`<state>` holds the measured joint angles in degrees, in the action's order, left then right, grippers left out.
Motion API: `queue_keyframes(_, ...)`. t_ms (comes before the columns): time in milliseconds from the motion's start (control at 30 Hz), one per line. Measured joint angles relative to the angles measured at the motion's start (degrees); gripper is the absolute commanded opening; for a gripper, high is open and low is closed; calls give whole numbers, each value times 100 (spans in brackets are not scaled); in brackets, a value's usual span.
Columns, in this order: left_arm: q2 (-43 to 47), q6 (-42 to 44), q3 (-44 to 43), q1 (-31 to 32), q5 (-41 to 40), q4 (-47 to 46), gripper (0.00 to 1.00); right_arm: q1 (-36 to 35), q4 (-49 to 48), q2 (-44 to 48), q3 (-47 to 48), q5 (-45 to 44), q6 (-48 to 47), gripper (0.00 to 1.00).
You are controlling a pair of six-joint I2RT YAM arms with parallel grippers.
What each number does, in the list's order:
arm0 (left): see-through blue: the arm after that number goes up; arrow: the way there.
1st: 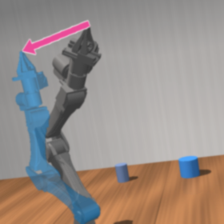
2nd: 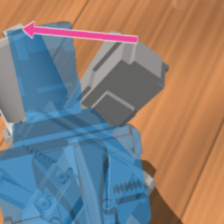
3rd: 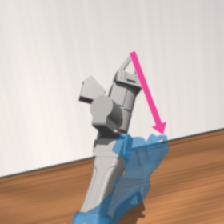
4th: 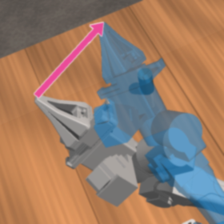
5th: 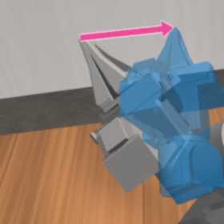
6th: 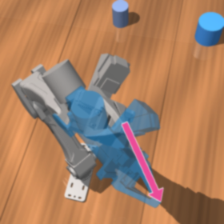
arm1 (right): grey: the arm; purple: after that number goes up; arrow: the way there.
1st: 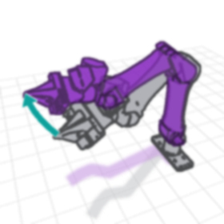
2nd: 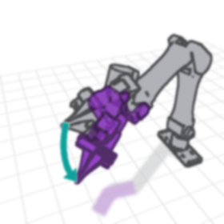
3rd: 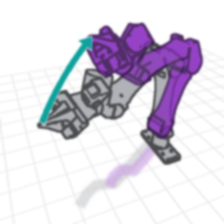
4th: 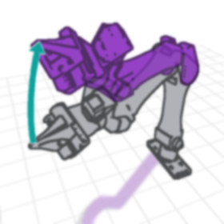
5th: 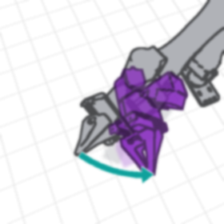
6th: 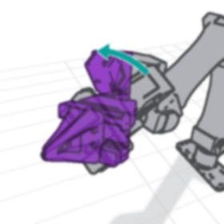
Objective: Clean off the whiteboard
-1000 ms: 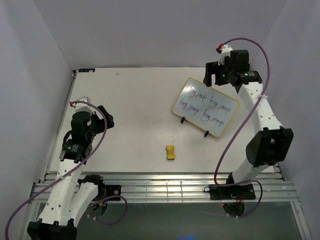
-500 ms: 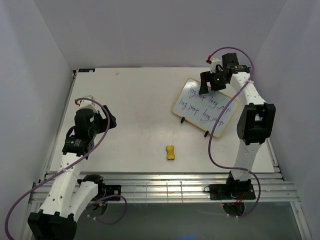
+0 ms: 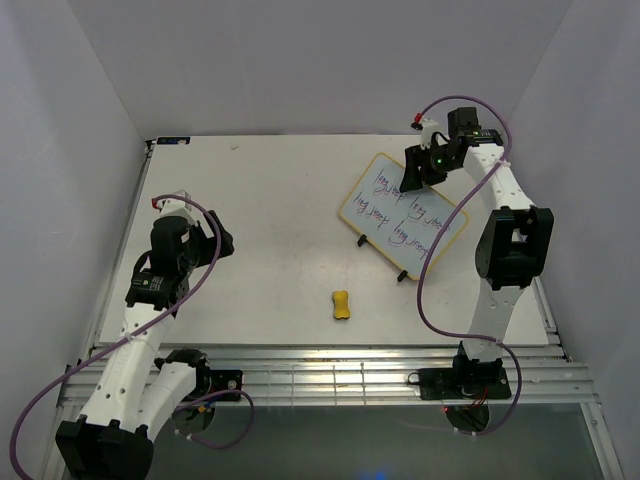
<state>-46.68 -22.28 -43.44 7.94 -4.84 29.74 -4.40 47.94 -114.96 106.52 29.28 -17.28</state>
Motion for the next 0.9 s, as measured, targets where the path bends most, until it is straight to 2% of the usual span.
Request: queue_keyframes(900, -22, 0, 0, 0, 111, -4, 98, -22, 334, 581, -372, 437, -136, 33)
